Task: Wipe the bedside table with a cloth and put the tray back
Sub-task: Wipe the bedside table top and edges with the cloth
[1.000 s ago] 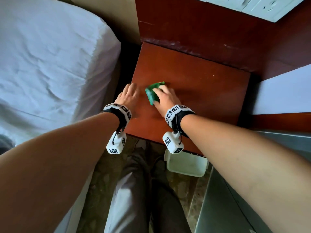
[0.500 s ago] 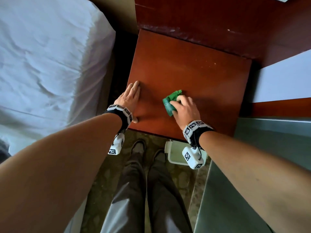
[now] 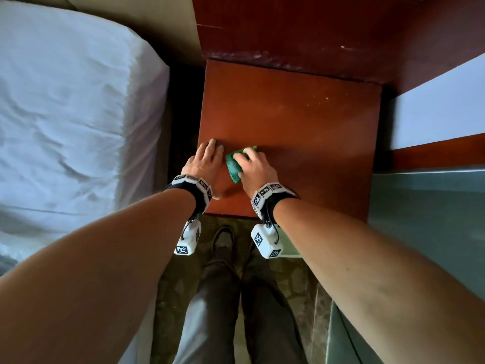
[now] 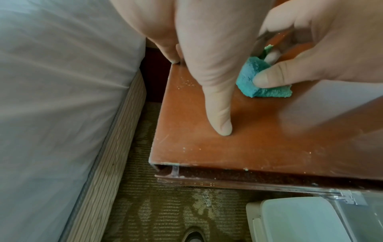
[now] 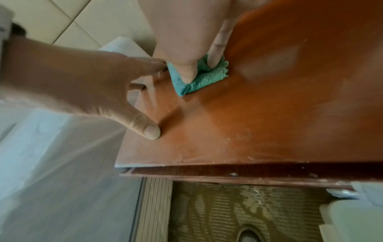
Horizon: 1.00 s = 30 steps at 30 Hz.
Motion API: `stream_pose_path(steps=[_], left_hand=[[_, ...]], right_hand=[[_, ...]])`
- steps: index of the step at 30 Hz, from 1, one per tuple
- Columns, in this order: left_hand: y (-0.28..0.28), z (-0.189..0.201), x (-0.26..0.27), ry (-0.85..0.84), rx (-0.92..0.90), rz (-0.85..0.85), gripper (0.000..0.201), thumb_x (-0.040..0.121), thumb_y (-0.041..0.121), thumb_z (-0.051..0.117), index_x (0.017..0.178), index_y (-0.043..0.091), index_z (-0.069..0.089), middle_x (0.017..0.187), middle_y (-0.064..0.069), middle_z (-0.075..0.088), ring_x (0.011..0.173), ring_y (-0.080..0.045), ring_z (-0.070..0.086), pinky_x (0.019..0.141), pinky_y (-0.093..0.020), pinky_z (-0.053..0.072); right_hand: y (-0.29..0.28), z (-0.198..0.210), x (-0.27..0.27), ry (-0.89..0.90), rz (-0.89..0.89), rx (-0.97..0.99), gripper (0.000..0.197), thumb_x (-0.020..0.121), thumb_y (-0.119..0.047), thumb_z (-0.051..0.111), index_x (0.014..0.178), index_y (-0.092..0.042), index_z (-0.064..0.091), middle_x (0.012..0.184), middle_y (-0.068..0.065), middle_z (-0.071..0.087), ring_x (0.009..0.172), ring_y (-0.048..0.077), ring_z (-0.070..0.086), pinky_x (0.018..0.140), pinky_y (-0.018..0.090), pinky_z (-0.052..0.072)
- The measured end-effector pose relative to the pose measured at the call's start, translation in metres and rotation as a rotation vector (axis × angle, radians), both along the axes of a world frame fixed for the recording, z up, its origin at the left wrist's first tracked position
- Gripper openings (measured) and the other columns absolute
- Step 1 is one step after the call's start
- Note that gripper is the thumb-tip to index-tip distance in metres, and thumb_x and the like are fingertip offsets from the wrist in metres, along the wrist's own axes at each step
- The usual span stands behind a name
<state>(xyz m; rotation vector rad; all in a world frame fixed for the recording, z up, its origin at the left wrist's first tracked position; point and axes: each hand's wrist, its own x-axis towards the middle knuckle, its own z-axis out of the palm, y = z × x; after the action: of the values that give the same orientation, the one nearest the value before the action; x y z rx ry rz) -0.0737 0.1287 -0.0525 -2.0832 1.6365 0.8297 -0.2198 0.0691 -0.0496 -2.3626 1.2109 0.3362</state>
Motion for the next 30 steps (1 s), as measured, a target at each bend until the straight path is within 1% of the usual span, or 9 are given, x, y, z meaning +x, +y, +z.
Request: stream_pose_path(steps=[3, 5, 7, 10, 14, 21, 25, 27, 30], left_hand=[[-0.022, 0.013, 0.007, 0.010, -0.084, 0.003, 0.132, 0.055, 0.051, 0.087, 0.153, 0.019, 0.006, 0.156, -0.004, 0.016, 0.146, -0.029, 0.012, 0.115, -0.045, 0.027], [-0.044, 0.017, 0.008, 0.021, -0.122, 0.039, 0.130, 0.054, 0.051, 0.088, 0.152, 0.021, 0.008, 0.155, -0.002, 0.018, 0.145, -0.028, 0.012, 0.115, -0.047, 0.027], [-0.067, 0.018, 0.006, 0.023, -0.108, 0.078, 0.134, 0.052, 0.054, 0.088, 0.152, 0.021, 0.006, 0.157, -0.002, 0.013, 0.146, -0.029, 0.008, 0.116, -0.050, 0.025], [-0.099, 0.019, -0.001, 0.014, -0.049, 0.088, 0.137, 0.056, 0.055, 0.086, 0.153, 0.016, -0.003, 0.160, -0.006, -0.001, 0.148, -0.031, -0.001, 0.118, -0.050, 0.017], [-0.131, 0.017, -0.013, 0.005, -0.022, 0.103, 0.140, 0.056, 0.057, 0.085, 0.153, 0.014, -0.006, 0.161, -0.007, -0.010, 0.148, -0.031, -0.007, 0.118, -0.052, 0.011], [-0.173, 0.007, -0.033, 0.006, -0.002, 0.098, 0.147, 0.049, 0.060, 0.086, 0.153, 0.017, -0.009, 0.160, -0.006, -0.020, 0.147, -0.029, -0.013, 0.114, -0.063, 0.014], [-0.184, 0.000, -0.038, 0.001, 0.037, 0.110, 0.149, 0.046, 0.061, 0.087, 0.153, 0.022, -0.010, 0.158, -0.003, -0.025, 0.147, -0.027, -0.016, 0.110, -0.069, 0.013], [-0.184, -0.001, -0.037, 0.000, 0.053, 0.109, 0.149, 0.047, 0.062, 0.086, 0.153, 0.023, -0.011, 0.158, -0.003, -0.026, 0.147, -0.027, -0.016, 0.110, -0.069, 0.013], [-0.183, -0.002, -0.037, -0.005, 0.059, 0.102, 0.149, 0.047, 0.062, 0.085, 0.153, 0.023, -0.013, 0.157, -0.002, -0.027, 0.147, -0.026, -0.018, 0.111, -0.068, 0.012]], right_hand=[[-0.024, 0.005, -0.010, 0.024, -0.081, -0.013, 0.053, 0.081, -0.007, 0.066, 0.128, -0.026, 0.051, 0.129, -0.001, 0.045, 0.116, 0.027, 0.044, 0.074, 0.038, 0.053], [-0.045, 0.007, -0.024, 0.038, -0.205, -0.009, 0.052, 0.083, -0.009, 0.065, 0.129, -0.026, 0.050, 0.130, 0.001, 0.046, 0.118, 0.028, 0.044, 0.076, 0.037, 0.050], [-0.068, 0.006, -0.043, 0.053, -0.317, -0.019, 0.049, 0.086, -0.011, 0.062, 0.130, -0.026, 0.048, 0.128, 0.003, 0.047, 0.118, 0.028, 0.045, 0.078, 0.035, 0.047], [-0.101, 0.003, -0.070, 0.060, -0.420, -0.012, 0.043, 0.088, -0.016, 0.061, 0.128, -0.023, 0.049, 0.126, 0.006, 0.046, 0.119, 0.030, 0.045, 0.088, 0.041, 0.047], [-0.136, 0.003, -0.095, 0.095, -0.460, -0.031, 0.038, 0.090, -0.019, 0.058, 0.127, -0.021, 0.050, 0.129, 0.006, 0.043, 0.119, 0.030, 0.043, 0.086, 0.038, 0.046], [-0.186, -0.001, -0.113, 0.081, -0.539, -0.082, 0.044, 0.093, -0.030, 0.056, 0.133, -0.015, 0.048, 0.129, 0.006, 0.042, 0.120, 0.028, 0.042, 0.088, 0.039, 0.045], [-0.214, -0.001, -0.121, 0.053, -0.661, -0.150, 0.048, 0.091, -0.028, 0.058, 0.136, -0.021, 0.045, 0.129, 0.007, 0.046, 0.119, 0.031, 0.046, 0.091, 0.039, 0.045], [-0.221, -0.003, -0.116, 0.068, -0.603, -0.161, 0.043, 0.091, -0.025, 0.057, 0.134, -0.021, 0.050, 0.127, 0.008, 0.046, 0.116, 0.032, 0.047, 0.087, 0.039, 0.047], [-0.216, -0.003, -0.093, 0.067, -0.395, -0.173, 0.041, 0.089, -0.018, 0.059, 0.129, -0.022, 0.054, 0.126, 0.006, 0.045, 0.111, 0.032, 0.046, 0.075, 0.037, 0.048]])
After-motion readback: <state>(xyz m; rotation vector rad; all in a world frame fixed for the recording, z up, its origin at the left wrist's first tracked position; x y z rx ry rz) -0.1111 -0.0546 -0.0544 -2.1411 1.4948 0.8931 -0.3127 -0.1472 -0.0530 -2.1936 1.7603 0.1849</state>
